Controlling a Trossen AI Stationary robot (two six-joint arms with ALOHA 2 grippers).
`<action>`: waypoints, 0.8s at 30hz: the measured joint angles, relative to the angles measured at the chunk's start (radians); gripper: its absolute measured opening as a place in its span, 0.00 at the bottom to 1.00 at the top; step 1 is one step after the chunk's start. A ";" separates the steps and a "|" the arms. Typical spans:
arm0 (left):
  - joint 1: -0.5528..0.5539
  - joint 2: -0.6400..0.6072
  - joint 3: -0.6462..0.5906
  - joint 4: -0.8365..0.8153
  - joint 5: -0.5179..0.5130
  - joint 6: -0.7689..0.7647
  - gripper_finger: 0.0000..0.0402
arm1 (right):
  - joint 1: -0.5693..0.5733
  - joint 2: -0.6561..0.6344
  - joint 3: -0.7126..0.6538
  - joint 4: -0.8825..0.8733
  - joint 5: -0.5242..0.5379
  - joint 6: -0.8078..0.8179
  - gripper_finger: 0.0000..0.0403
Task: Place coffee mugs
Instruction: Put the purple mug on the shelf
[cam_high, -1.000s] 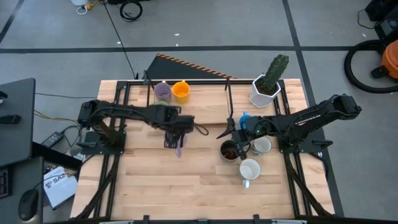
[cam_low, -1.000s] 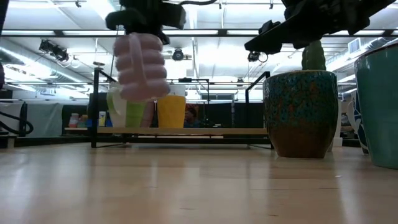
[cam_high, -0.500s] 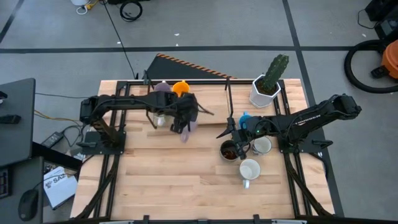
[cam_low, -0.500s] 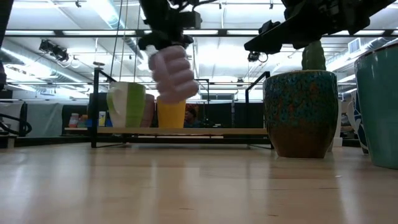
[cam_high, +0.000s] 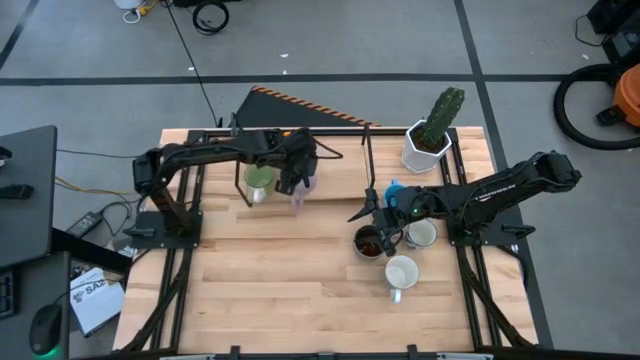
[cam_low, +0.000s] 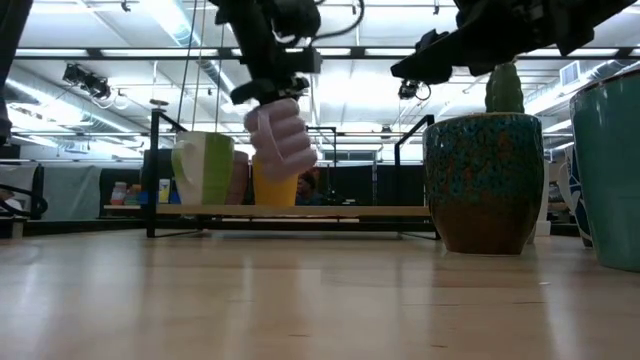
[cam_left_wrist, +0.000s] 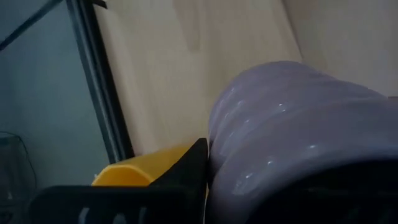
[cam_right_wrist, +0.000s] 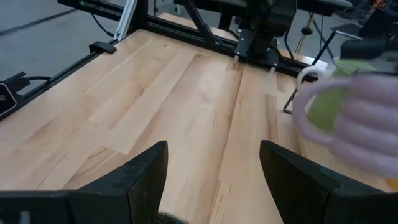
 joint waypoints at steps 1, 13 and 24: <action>0.001 0.011 0.000 0.004 0.000 0.001 0.13 | 0.000 0.000 0.000 0.003 0.000 0.000 0.65; 0.044 0.070 0.191 -0.101 0.039 -0.047 0.13 | 0.000 0.000 0.000 0.018 -0.001 -0.004 0.65; 0.068 0.147 0.240 -0.291 0.068 -0.069 0.13 | 0.001 0.000 0.000 0.013 -0.003 -0.004 0.65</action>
